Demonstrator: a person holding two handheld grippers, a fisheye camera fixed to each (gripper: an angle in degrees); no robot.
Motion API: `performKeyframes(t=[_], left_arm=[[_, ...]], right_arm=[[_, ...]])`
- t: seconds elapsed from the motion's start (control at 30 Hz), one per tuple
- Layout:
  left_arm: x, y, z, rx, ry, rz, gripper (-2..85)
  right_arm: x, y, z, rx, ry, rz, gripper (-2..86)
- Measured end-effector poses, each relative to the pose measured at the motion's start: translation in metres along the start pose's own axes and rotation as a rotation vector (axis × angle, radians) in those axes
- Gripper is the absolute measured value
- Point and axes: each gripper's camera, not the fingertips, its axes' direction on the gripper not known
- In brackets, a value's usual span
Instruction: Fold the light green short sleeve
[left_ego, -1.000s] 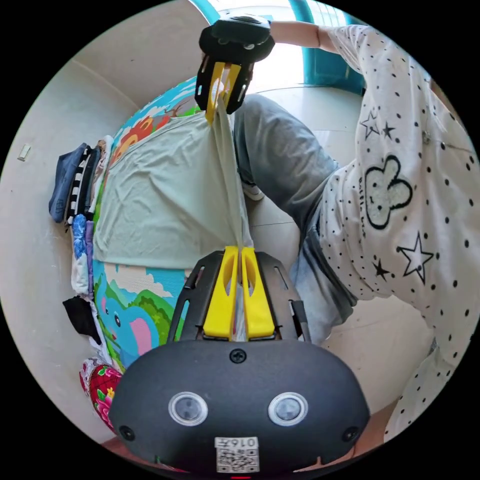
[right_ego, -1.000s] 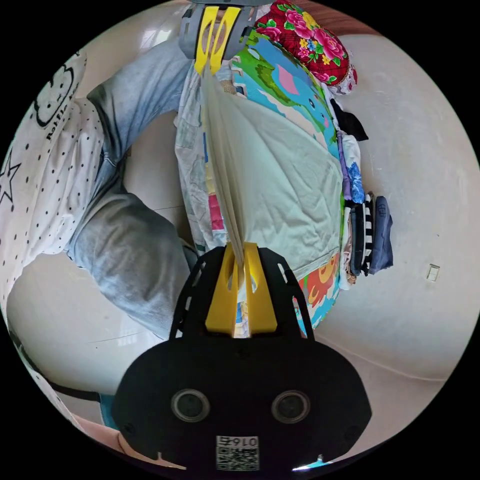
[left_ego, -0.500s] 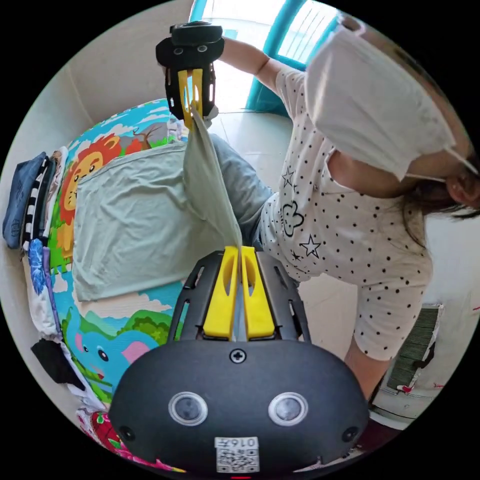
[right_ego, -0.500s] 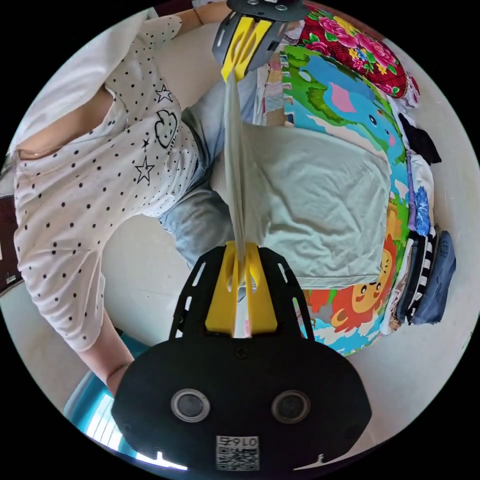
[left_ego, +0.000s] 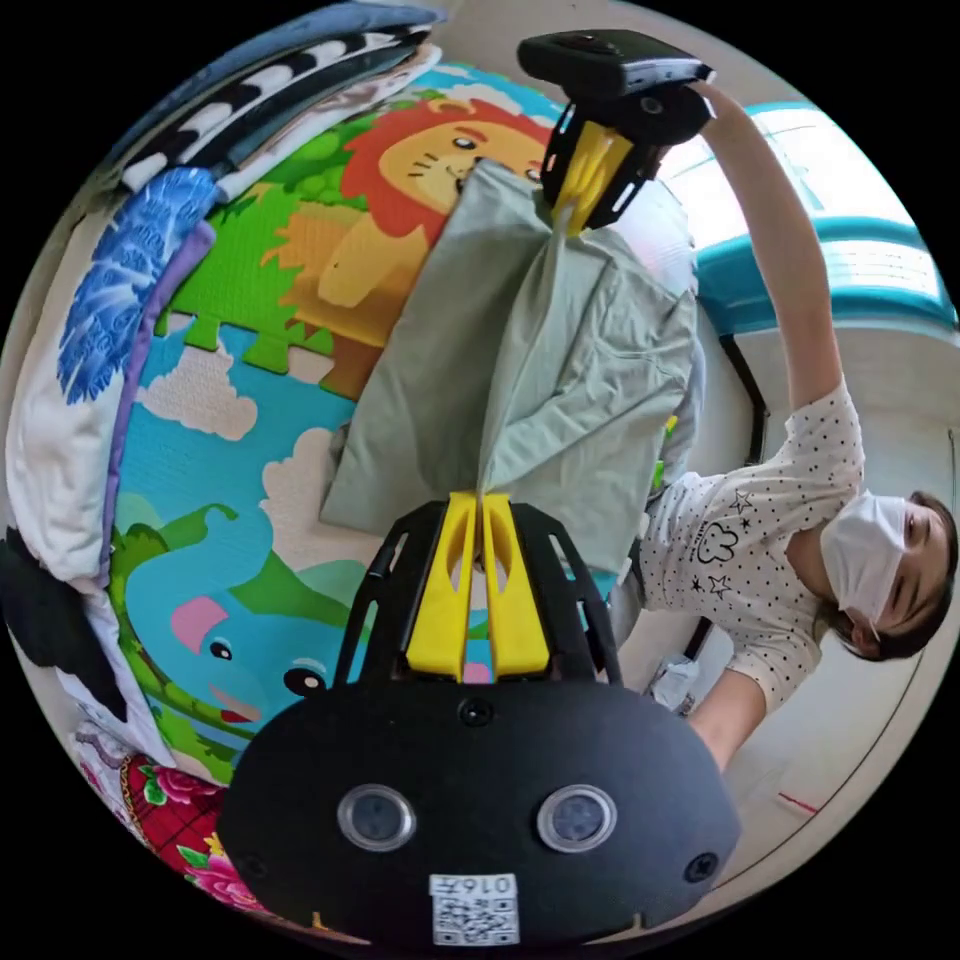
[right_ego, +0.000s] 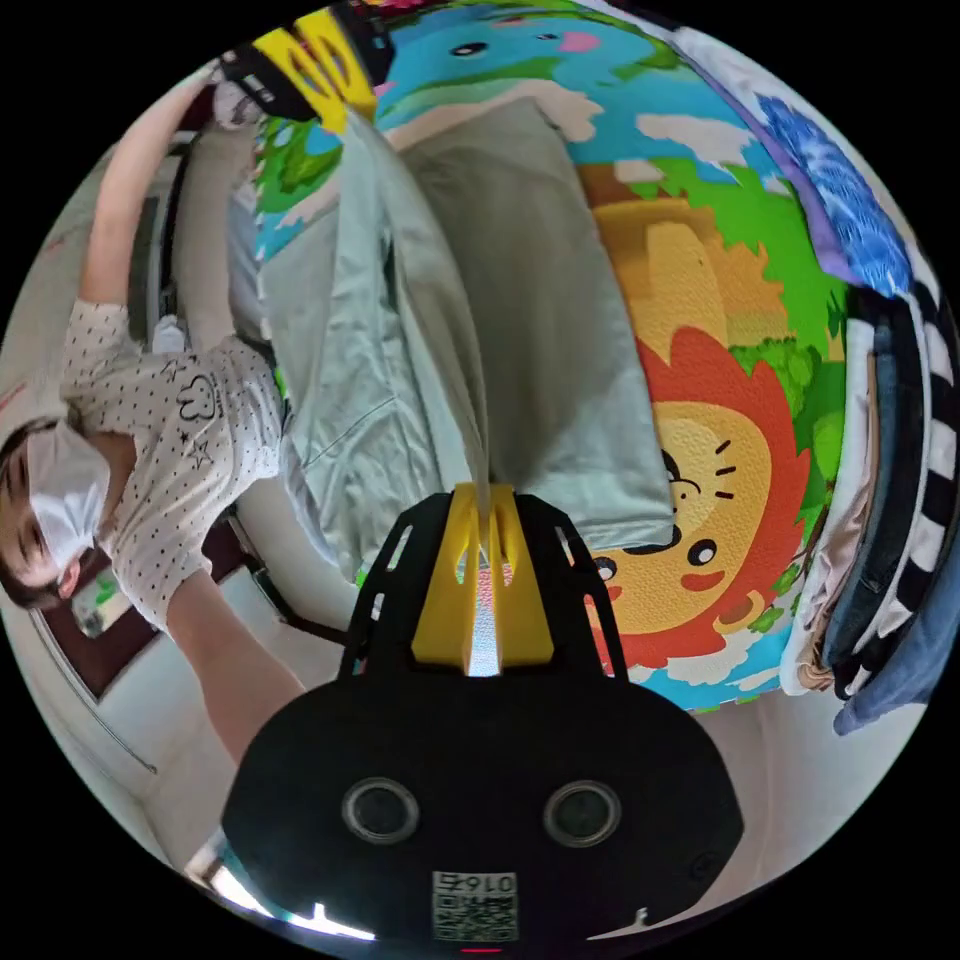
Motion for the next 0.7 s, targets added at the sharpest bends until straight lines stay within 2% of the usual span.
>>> performKeyframes(t=[0.1, 0.23, 0.3, 0.4, 0.47, 0.53, 0.6, 0.7], left_arm=[[-0.023, -0.002, -0.001, -0.012, 0.048, 0.028, -1.0], [-0.029, 0.012, -0.037, 0.041, 0.058, 0.063, -1.0], [-0.045, 0.019, -0.057, 0.068, 0.034, -0.006, -1.0], [-0.079, 0.027, -0.058, 0.091, -0.004, -0.177, -0.9], [-0.096, 0.043, -0.057, 0.129, -0.060, -0.290, -0.8], [-0.110, 0.070, -0.064, 0.213, -0.104, -0.401, -0.7], [-0.110, 0.119, -0.080, 0.423, -0.148, -0.493, -0.8], [-0.074, 0.167, -0.075, 0.628, -0.124, -0.412, -0.9]], right_arm=[[0.035, -0.024, 0.041, -0.014, -0.101, -0.004, -0.1], [0.032, -0.023, 0.065, 0.017, -0.059, -0.062, 0.0], [0.031, -0.021, 0.068, 0.045, -0.037, -0.043, 0.1], [0.045, -0.029, 0.089, 0.073, 0.014, 0.110, 0.6], [0.059, -0.036, 0.119, 0.067, 0.118, 0.314, 1.3], [0.055, -0.029, 0.141, 0.097, 0.183, 0.393, 2.4], [0.043, -0.007, 0.157, 0.193, 0.260, 0.461, 4.6], [0.006, 0.053, 0.183, 0.456, 0.377, 0.589, 5.5]])
